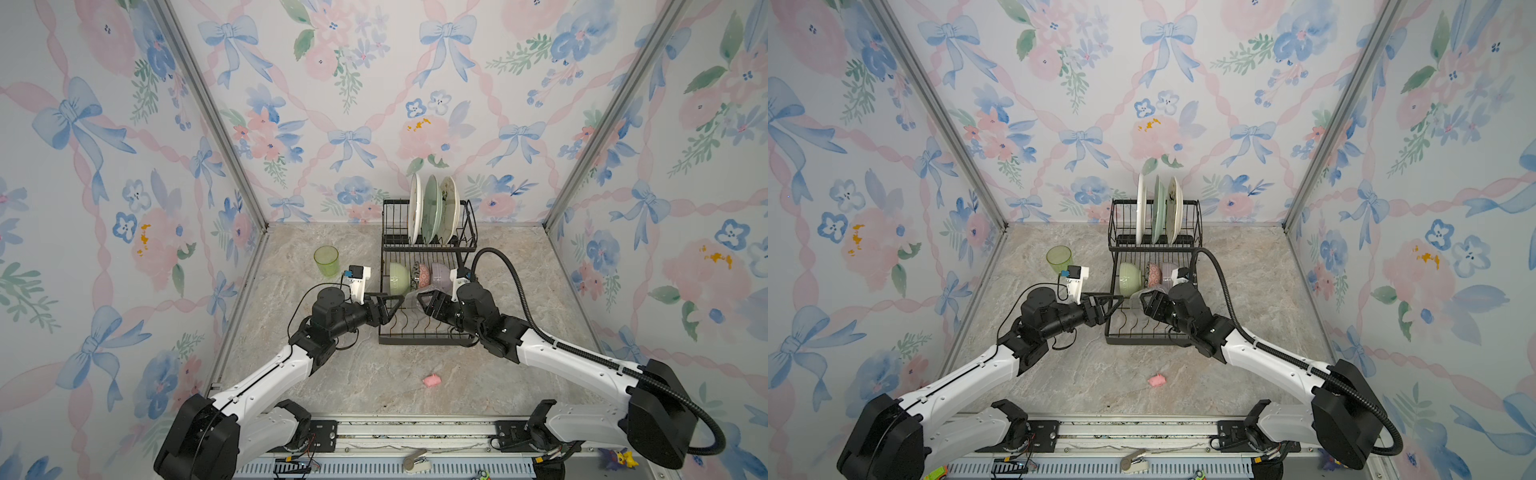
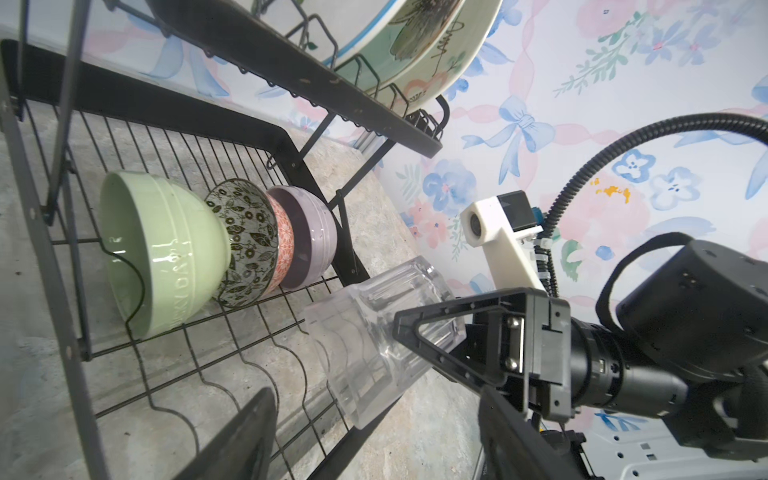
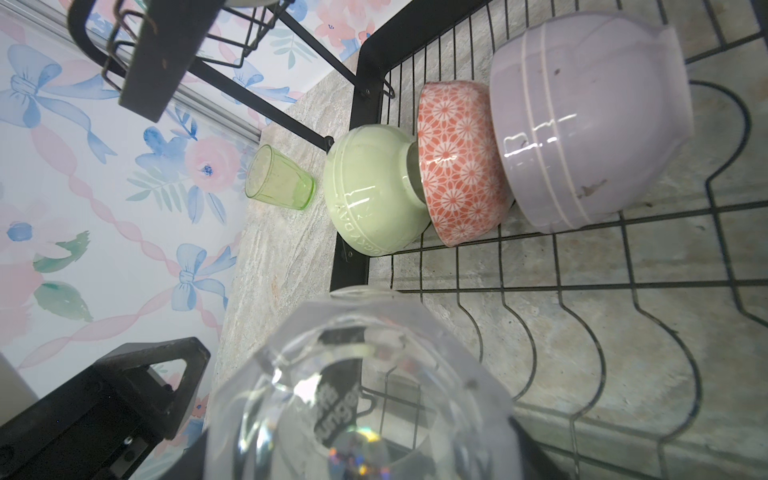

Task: Unload the mixed dishes from the dish rack
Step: 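Lift the clear cup toward the left gripper while the left gripper closes on it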

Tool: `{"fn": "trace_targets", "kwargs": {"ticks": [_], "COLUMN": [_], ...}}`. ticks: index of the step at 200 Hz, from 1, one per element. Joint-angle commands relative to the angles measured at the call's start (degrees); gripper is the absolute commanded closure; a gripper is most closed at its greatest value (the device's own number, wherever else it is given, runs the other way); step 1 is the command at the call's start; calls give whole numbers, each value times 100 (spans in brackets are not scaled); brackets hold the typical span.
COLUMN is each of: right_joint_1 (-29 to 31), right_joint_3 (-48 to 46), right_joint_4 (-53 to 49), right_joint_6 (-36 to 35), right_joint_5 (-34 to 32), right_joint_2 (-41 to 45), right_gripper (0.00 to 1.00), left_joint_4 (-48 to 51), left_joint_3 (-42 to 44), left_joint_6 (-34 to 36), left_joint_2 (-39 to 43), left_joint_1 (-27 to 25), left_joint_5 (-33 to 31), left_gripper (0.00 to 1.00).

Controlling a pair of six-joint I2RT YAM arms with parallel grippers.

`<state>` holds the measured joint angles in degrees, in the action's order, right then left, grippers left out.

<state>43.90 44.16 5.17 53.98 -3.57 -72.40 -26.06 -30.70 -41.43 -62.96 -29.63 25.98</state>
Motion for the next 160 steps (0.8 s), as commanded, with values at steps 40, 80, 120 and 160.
{"fn": "trace_targets", "kwargs": {"ticks": [40,80,120,160], "right_joint_1": [-280,-314,-312,-327], "right_joint_3": [-315,-402,-499,-583], "right_joint_4": [1108,1276,1469,1740], "right_joint_6": [383,490,603,737], "right_joint_5": [494,648,740,902], "right_joint_2": [156,192,235,151], "right_gripper": [35,35,35,35], "left_joint_4": [-853,-1329,-2009,-3203], "left_joint_3": [165,181,153,143], "left_joint_6": [-535,-795,-1129,-1851], "left_joint_2": [-238,-653,-1045,-1632], "left_joint_1": [-63,-70,-74,-70], "left_joint_5": [537,813,1023,1395], "left_gripper": [27,28,31,40]}}
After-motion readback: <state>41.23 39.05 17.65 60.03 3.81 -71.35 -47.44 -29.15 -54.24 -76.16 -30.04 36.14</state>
